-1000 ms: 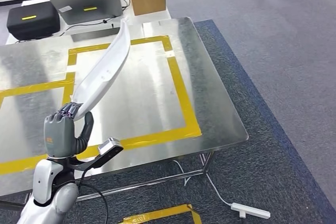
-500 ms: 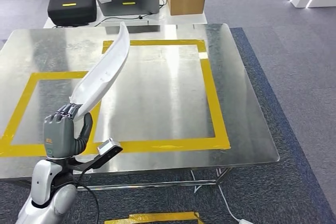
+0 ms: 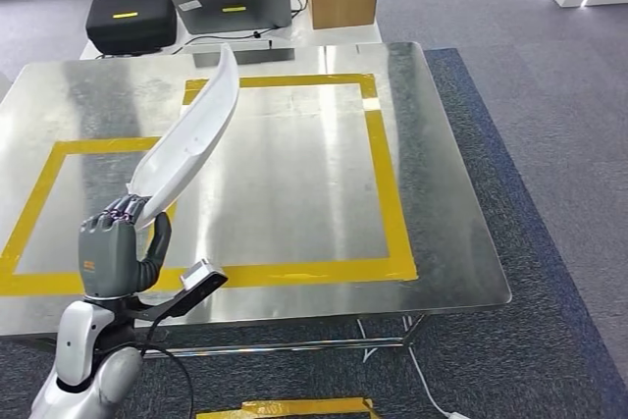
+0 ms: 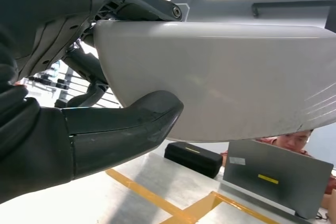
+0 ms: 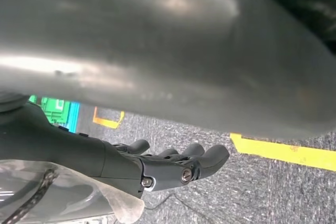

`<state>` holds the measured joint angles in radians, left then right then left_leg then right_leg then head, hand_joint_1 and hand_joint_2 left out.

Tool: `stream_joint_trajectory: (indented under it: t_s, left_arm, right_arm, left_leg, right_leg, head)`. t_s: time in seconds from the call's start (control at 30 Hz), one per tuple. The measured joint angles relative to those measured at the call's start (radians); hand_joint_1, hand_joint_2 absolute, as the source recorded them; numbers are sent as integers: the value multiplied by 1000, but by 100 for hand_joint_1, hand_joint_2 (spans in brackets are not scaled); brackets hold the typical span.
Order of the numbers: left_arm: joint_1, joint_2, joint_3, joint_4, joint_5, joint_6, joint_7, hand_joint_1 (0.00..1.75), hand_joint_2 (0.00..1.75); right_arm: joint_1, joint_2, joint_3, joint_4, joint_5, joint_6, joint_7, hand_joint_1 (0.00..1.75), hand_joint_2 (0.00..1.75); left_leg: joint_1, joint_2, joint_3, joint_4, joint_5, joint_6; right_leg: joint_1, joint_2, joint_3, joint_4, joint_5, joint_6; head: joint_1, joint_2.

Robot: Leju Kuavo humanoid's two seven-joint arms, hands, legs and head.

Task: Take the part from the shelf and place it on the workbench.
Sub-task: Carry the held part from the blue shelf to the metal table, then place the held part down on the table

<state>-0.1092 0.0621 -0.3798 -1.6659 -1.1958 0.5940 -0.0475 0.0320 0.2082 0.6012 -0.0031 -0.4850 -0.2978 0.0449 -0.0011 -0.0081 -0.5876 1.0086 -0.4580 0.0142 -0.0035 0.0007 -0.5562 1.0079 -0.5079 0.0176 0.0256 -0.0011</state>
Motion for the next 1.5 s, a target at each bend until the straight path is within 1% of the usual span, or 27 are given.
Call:
stream_joint_trajectory:
  t_s: [0.07,0.1,0.2,0.33,0.5,0.6,0.8,0.9,1.07,1.2,1.33,1.4,1.5]
  left_arm:
    - [-2,1,6,6,0,-3,5,175,175]
    - [-5,2,11,12,-1,-6,8,175,175]
    - [-23,3,27,47,-4,-13,19,175,175]
    - [-61,4,54,130,-7,-11,30,175,175]
    - [-78,5,75,189,-8,-5,34,175,175]
    - [-88,5,90,226,-16,-6,52,175,175]
    - [-118,13,143,354,-59,1,94,175,175]
    - [-128,17,164,406,-98,-1,131,175,175]
    - [-136,21,197,447,-194,-39,236,175,175]
    - [-140,25,213,458,-223,-63,270,175,175]
    - [-145,25,217,465,-229,-78,279,0,175]
    - [-149,26,218,467,-223,-76,275,0,175]
    - [-153,26,218,468,-191,-74,253,0,44]
  right_arm:
    - [0,-2,0,0,-8,3,1,0,0]
    - [-1,-3,0,1,-13,6,6,0,0]
    - [-8,-9,0,1,-32,24,40,0,0]
    - [-25,-23,5,3,-56,48,78,0,0]
    - [-36,-34,7,3,-64,55,87,0,0]
    - [-41,-38,12,3,-75,59,98,0,0]
    - [-53,-50,44,3,-96,72,126,0,0]
    - [-59,-56,63,3,-111,75,135,0,0]
    - [-64,-66,105,3,-156,75,151,0,0]
    - [-65,-69,133,3,-172,76,157,0,0]
    - [-66,-72,154,3,-178,78,160,0,0]
    - [-67,-74,164,3,-186,81,162,0,0]
    - [-67,-77,183,3,-202,84,163,0,0]
  left_leg:
    - [1,0,0,0,0,-7]
    - [2,0,0,0,0,-9]
    - [1,0,-1,0,0,-9]
    - [1,0,-1,1,0,-9]
    - [0,0,-1,2,0,-9]
    - [-1,0,-2,2,0,-8]
    - [-2,0,-2,2,-1,-8]
    - [-2,0,-2,2,0,-8]
    - [-2,0,-2,2,-1,-8]
    - [-2,0,-2,2,-1,-8]
    - [-2,0,-2,2,-1,-8]
    - [-2,0,-2,2,-1,-8]
    - [-2,0,-2,3,-1,-8]
  right_leg:
    - [1,0,0,1,-1,-1]
    - [1,0,0,1,-1,-1]
    - [1,0,1,1,0,-1]
    - [-1,0,2,0,1,-1]
    - [-1,-1,2,-2,2,0]
    - [-2,-1,3,-2,2,0]
    - [-3,0,2,-2,2,0]
    - [-3,0,2,-2,2,0]
    - [-3,0,2,-2,2,0]
    - [-3,0,2,-2,2,0]
    - [-3,0,2,-2,2,0]
    - [-3,-1,2,-2,2,0]
    - [-3,-1,2,-2,2,0]
  head:
    - [0,0]
    - [0,0]
    - [0,0]
    - [1,0]
    - [1,0]
    - [1,0]
    - [0,0]
    - [0,0]
    - [0,0]
    - [0,0]
    - [0,0]
    - [1,0]
    - [0,0]
